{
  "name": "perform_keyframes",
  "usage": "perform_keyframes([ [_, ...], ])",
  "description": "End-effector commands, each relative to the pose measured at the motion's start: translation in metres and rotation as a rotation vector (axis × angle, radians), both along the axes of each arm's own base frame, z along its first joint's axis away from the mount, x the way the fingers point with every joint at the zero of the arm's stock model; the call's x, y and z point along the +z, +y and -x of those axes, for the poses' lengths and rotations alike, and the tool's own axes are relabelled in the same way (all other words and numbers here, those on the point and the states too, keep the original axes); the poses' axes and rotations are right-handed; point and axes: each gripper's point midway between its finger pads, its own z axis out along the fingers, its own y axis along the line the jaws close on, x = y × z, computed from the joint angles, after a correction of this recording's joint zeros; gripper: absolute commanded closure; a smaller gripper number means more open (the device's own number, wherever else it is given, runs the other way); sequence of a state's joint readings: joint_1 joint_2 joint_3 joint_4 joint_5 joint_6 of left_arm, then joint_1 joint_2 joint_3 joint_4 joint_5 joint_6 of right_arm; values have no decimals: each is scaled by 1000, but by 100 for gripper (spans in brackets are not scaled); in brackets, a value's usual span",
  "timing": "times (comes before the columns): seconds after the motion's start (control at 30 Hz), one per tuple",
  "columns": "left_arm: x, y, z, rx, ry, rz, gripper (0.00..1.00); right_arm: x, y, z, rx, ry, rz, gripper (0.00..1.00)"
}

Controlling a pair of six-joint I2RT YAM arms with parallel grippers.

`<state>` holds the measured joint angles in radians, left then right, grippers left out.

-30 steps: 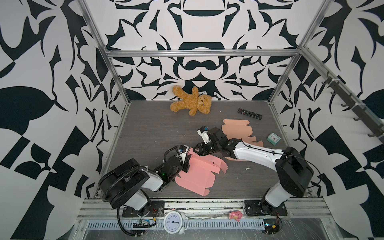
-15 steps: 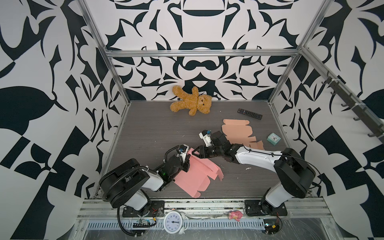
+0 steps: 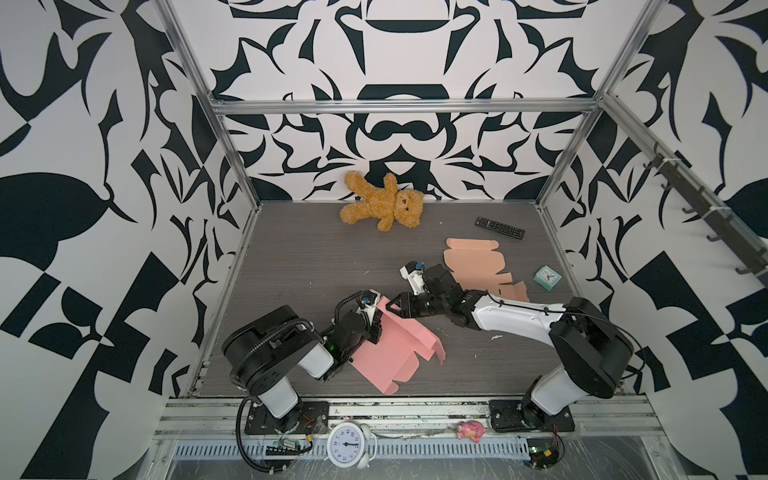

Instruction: Fold the paper box

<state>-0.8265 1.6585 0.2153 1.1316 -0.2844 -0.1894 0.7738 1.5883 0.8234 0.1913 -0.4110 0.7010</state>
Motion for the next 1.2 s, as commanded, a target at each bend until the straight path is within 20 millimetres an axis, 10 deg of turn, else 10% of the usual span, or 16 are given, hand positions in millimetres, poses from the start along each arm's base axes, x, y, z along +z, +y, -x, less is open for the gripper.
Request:
perform_keyframes([
  [0.0, 2, -2, -8, 25, -23, 4, 79, 0, -6, 4, -14, -4, 17, 57],
  [1.17, 24, 1, 1, 18, -55, 34, 84, -4, -16, 7, -56, -15, 41, 62],
])
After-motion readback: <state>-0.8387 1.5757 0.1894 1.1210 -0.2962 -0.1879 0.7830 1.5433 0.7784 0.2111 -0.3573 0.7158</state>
